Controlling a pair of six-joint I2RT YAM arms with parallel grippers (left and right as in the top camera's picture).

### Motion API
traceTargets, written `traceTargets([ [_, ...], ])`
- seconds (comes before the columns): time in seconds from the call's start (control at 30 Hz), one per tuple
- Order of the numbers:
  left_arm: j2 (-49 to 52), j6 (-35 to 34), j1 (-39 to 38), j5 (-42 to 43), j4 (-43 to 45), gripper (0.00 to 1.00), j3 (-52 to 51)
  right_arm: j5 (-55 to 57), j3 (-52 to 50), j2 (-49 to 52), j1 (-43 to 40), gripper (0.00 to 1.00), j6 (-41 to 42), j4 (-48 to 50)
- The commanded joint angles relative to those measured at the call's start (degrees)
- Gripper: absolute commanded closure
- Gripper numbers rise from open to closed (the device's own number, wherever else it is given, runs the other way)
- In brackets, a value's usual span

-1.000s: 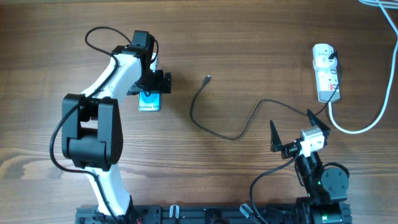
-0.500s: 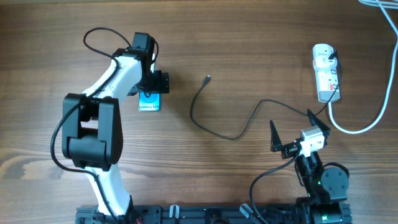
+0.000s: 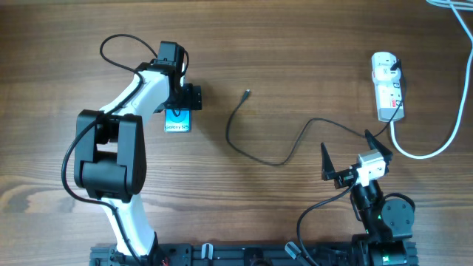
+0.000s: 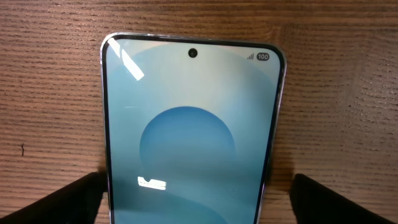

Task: Plug charger to phone and switch on socket
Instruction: 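Close the left gripper on the phone's top edge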

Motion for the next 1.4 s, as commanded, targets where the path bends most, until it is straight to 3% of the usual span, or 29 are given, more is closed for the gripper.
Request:
traceTargets([
  [0.0, 1.1, -0.4, 0.3, 0.3, 0.1, 0.0, -0.5, 0.1, -0.1, -0.3, 0.2, 0.0, 0.3, 0.3],
  [0.37, 3.6, -0.3, 0.3, 0.3, -0.5, 0.15, -0.7, 0.1, -0.1, -0.3, 0.2, 0.0, 0.3, 0.3],
  [0.63, 3.9, -0.3, 0.3, 0.3, -0.5, 0.38, -0.6, 0.1, -0.1, -0.3, 0.2, 0.0, 0.3, 0.3],
  [1.03, 1.3, -0.3, 0.3, 0.3, -4.5, 0.41, 3.4, 0.1, -0.1, -0.3, 0.2, 0.0, 0.3, 0.3],
  [1.37, -10.9, -3.5, 0.3, 0.4, -5.3, 0.41, 4.3, 0.1, -0.1, -0.3, 0.2, 0.0, 0.3, 0.3],
])
